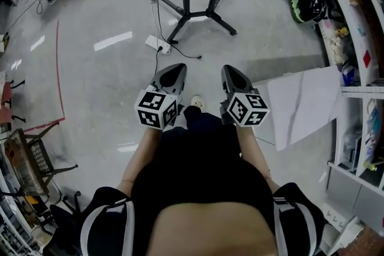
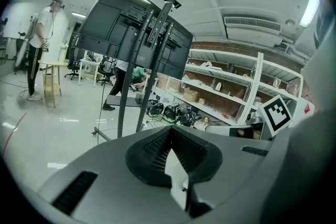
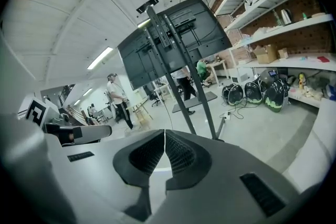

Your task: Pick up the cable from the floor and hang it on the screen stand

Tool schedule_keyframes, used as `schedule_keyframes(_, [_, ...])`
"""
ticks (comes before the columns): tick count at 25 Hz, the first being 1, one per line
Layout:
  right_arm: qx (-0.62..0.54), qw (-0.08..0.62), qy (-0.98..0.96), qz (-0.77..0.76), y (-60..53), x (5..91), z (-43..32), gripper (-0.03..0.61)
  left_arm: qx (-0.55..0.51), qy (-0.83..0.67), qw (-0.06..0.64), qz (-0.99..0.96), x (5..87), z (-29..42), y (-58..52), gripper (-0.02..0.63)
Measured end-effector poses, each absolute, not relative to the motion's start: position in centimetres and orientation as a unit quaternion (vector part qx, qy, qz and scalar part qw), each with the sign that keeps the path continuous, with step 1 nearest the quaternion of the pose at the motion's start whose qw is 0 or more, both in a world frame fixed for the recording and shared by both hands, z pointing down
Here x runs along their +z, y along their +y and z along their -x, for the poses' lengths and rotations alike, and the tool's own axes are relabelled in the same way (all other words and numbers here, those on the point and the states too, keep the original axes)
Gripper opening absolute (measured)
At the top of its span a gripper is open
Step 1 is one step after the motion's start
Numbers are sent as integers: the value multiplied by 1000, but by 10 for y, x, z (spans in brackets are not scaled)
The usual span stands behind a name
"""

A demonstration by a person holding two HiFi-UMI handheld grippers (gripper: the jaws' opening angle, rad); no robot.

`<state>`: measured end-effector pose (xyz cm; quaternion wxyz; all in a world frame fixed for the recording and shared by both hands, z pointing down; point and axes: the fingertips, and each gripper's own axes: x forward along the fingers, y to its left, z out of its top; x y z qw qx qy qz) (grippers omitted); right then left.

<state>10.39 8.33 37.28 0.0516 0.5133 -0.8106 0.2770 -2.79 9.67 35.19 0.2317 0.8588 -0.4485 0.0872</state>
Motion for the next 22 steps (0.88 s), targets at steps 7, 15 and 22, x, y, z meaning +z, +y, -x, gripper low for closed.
schedule_keyframes(7, [296,55,-809,-505,34,389,-121,24,95,-457,228,-855,360,12,45,8])
schedule_keyframes(15, [282,82,-822,-488,-3,397,-124,24,105,-454,204,-861,361,7,7,6])
schedule_keyframes(22, [272,81,-820,-497,-41,400,-120,25,119,-431,189,-874,371,1,-34,8])
